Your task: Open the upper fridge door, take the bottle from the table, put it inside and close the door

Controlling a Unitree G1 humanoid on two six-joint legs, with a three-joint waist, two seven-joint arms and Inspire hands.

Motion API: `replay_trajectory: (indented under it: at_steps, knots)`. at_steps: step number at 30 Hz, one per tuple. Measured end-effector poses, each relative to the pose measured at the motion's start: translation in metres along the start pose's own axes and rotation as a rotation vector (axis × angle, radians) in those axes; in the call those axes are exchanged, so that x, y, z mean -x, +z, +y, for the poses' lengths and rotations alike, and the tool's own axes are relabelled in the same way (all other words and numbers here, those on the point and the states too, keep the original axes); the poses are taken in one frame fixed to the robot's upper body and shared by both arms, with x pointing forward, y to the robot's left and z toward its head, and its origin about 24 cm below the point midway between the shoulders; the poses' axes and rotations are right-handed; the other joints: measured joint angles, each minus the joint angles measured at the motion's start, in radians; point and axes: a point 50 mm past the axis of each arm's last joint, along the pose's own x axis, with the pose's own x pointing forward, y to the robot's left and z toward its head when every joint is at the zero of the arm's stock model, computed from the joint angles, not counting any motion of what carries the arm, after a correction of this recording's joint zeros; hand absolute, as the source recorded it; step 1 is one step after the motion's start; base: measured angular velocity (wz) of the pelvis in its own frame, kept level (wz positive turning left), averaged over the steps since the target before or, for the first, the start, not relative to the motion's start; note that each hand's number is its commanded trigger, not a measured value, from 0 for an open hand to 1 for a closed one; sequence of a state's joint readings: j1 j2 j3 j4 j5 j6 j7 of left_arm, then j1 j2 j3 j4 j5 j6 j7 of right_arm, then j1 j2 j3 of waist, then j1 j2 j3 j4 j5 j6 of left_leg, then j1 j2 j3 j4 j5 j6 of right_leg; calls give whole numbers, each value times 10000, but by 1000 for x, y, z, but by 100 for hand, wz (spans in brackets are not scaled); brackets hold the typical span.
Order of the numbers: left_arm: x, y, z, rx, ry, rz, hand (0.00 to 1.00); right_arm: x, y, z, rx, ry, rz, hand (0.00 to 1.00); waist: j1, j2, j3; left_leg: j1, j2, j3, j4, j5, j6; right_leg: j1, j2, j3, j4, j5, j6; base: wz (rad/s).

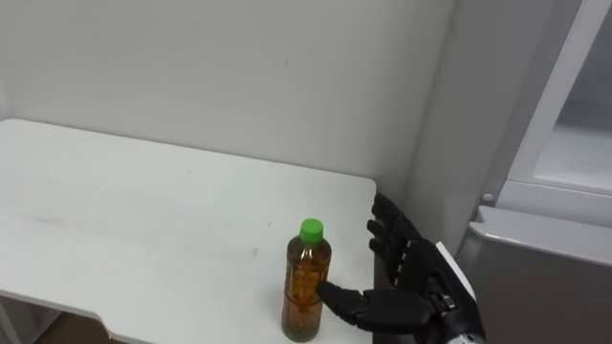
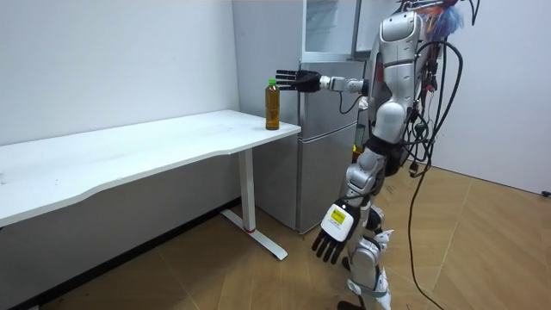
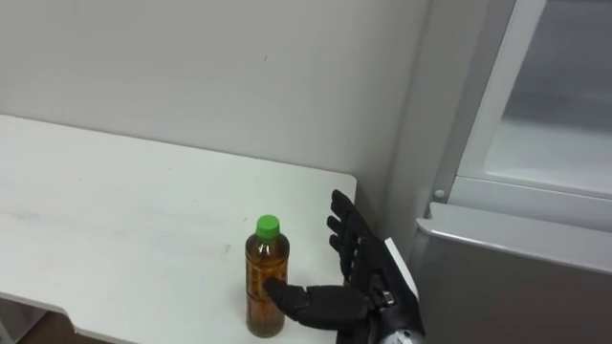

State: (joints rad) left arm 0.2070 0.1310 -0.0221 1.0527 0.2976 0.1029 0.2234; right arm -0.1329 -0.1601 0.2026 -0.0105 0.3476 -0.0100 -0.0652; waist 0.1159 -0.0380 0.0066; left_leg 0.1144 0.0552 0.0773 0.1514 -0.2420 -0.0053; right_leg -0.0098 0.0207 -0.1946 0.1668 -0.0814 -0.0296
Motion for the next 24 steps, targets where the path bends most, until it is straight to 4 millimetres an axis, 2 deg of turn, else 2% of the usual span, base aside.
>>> replay_trajectory:
  at_steps: [17,24]
  knots:
    - [0,6,2,37,-69,-242,0,-2,-6,-3,47,-308,294,0,301,-22,15,-12,4,-34,7,0,-1,-1,-3,-21,-3,-4,-5,0]
    - [0,7,2,26,-259,-195,0,-2,-7,-1,66,-160,316,0,298,-1,29,-28,3,-14,8,1,-1,2,-8,-41,-14,-4,-5,0]
